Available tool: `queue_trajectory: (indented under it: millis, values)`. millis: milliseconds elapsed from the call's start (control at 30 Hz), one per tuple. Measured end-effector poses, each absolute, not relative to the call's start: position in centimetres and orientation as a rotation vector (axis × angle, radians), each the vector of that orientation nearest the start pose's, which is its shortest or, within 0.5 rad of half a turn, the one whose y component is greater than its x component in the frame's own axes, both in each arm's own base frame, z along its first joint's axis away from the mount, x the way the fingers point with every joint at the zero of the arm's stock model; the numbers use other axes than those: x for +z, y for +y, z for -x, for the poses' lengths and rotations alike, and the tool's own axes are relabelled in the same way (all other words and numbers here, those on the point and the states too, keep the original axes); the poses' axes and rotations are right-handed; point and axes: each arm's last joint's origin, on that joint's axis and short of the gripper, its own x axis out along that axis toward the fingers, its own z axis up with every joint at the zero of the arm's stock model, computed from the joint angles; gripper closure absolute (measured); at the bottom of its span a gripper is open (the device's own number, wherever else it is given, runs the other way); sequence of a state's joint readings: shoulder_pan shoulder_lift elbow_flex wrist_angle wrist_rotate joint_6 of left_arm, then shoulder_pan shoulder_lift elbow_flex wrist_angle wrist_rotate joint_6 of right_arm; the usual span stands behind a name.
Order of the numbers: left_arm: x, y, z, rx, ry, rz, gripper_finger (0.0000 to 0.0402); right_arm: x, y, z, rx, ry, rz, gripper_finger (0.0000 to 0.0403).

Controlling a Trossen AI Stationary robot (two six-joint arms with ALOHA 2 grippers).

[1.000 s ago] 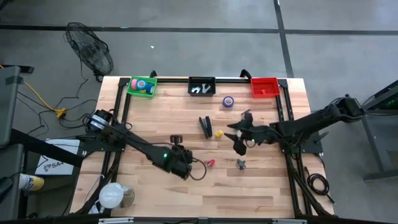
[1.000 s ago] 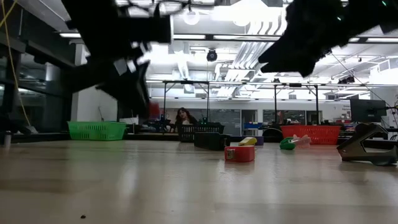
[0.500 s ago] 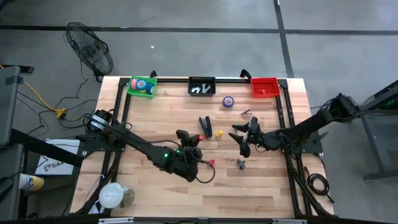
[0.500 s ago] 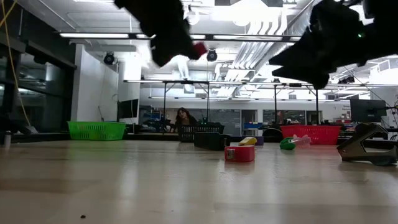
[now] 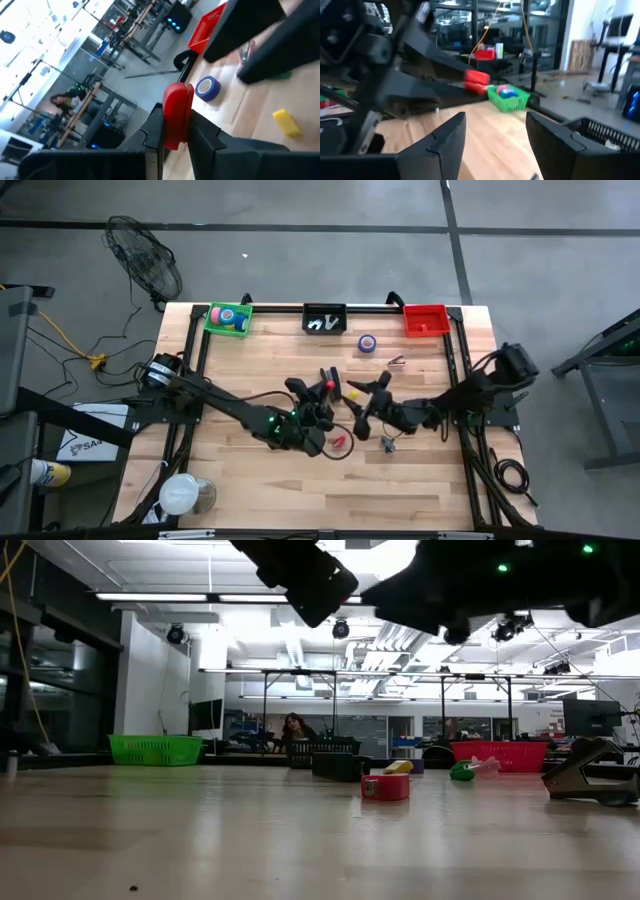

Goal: Pick and place Stapler, Stapler remover, tape
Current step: Put the left red stapler in the red bin

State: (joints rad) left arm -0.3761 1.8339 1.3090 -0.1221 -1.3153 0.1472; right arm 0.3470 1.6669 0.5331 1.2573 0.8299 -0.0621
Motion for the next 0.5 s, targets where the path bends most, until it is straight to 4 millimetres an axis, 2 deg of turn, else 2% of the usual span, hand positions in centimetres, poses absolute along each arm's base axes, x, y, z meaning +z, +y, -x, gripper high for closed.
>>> queue_trajectory:
  millis: [267, 500]
  values:
    - [24.2, -11.6, -37.4, 0.897, 0.502, -0.616, 0.0351, 18.1, 9.0, -31.6, -0.549, -0.096, 0.100, 0.0204]
    - [24.2, -11.6, -37.3, 0.910, 0.503, -0.619, 0.0352, 17.9, 8.9, -31.4, -0.577, -0.102, 0.108, 0.0204]
